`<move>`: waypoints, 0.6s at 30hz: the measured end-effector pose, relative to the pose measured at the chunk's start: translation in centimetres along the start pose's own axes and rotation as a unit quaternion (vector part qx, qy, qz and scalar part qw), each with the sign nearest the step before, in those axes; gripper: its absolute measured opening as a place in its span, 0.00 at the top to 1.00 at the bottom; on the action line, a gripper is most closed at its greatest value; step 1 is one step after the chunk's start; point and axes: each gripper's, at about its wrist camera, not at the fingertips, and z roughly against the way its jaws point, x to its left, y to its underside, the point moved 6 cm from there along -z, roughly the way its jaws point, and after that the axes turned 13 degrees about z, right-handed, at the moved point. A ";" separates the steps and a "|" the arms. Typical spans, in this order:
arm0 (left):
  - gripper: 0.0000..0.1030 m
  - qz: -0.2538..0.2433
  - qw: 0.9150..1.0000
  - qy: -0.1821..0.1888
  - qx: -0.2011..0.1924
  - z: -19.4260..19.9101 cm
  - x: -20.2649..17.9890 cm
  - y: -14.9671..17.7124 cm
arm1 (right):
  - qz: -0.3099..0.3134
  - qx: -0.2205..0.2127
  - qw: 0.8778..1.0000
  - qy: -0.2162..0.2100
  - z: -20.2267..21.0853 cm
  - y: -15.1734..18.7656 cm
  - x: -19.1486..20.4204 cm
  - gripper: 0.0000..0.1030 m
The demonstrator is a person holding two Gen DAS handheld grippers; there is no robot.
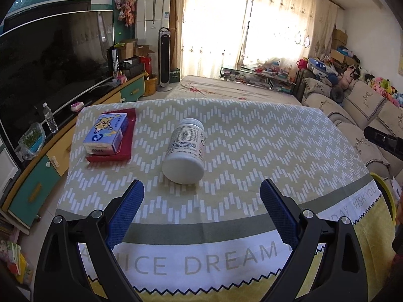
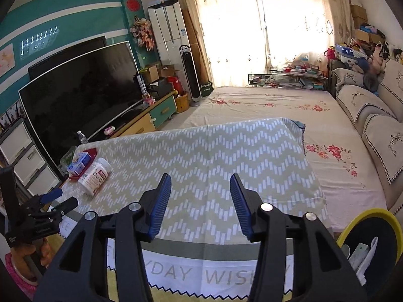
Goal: Collect trash
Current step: 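Reach the left gripper to the white supplement bottle and grasp it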
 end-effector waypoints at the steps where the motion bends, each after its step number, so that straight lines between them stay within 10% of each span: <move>1: 0.10 -0.003 1.000 -0.001 0.008 -0.5 -0.2 -0.1 | -0.003 0.003 1.000 -0.004 -0.2 0.1 0.1 0.55; 18: 0.18 0.017 0.997 -0.033 0.061 -7.8 0.2 -2.7 | 0.004 0.014 1.000 -0.017 -1.1 0.6 1.8 0.53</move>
